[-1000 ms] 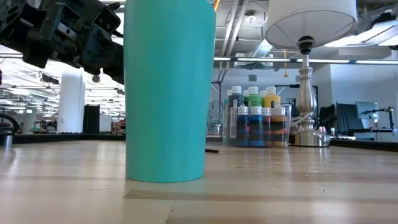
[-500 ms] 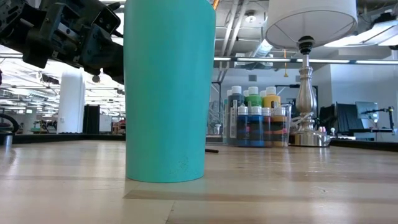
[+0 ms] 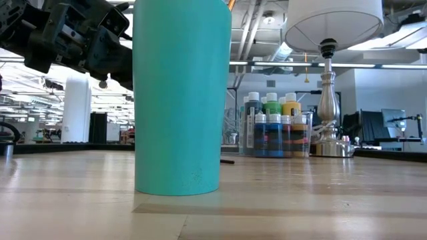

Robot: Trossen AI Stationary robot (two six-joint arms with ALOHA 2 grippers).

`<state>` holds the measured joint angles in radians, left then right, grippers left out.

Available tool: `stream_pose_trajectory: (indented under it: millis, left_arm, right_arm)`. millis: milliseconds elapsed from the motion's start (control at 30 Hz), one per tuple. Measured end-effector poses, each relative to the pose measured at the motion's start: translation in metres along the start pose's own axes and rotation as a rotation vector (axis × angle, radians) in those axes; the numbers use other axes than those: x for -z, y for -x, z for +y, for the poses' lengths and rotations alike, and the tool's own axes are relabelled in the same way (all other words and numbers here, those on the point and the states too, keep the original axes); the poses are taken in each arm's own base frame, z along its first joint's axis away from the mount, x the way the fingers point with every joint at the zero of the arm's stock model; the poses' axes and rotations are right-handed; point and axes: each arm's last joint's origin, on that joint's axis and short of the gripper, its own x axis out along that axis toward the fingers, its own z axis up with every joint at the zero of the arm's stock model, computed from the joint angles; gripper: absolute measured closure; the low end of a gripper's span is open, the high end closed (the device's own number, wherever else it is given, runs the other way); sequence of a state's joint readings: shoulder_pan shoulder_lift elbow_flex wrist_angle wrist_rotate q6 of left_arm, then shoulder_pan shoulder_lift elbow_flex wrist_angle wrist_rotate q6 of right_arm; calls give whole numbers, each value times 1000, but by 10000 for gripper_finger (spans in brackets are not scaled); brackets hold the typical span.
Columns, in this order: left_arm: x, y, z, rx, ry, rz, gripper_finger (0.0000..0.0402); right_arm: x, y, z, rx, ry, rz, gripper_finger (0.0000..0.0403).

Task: Pick & Place Paint Supplies
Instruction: Put the gold paintbrush into the green cup

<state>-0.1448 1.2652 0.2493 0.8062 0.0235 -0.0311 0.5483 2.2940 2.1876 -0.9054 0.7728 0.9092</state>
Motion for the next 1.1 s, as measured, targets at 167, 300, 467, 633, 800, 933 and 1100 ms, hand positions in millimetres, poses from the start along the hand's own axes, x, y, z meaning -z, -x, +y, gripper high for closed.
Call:
stream_pose_trajectory:
  millis: [167, 300, 467, 633, 800, 933, 1100]
  left_arm:
    - [0, 0, 0, 0, 0, 3, 280]
    - [0, 0, 0, 0, 0, 3, 280]
    - [0, 0, 0, 0, 0, 4, 280]
    - [0, 0, 0, 0, 0, 4, 280]
    - [0, 0, 0, 0, 0, 4, 280]
    - [0, 0, 0, 0, 0, 4, 280]
    - [0, 0, 0, 0, 0, 5, 280]
  right_arm:
    - [2, 3, 1, 8, 8, -12, 399]
    - [4, 5, 2, 16, 9, -25, 391]
    - [6, 9, 4, 37, 18, -60, 391]
    - [9, 13, 5, 50, 30, -78, 399]
    - [11, 16, 6, 60, 27, -101, 392]
    - [13, 18, 5, 81, 18, -110, 393]
    - [24, 12, 9, 105, 32, -112, 400]
